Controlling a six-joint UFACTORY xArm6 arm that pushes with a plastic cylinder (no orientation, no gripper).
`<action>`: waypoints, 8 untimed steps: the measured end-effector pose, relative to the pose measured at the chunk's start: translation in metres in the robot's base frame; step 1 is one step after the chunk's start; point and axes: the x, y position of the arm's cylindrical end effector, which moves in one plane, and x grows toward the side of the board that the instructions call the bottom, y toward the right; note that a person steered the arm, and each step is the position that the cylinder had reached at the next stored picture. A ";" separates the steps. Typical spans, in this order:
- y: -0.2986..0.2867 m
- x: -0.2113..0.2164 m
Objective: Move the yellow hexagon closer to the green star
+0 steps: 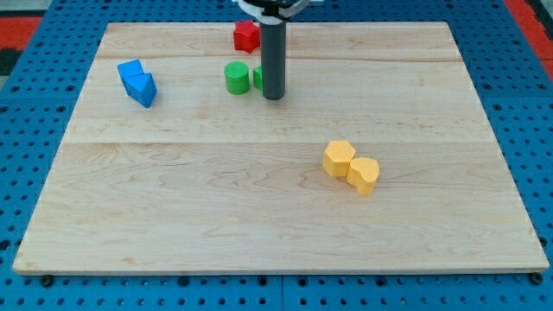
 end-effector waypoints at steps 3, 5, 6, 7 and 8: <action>0.003 0.018; 0.003 0.055; 0.004 0.105; 0.006 0.148; 0.043 0.167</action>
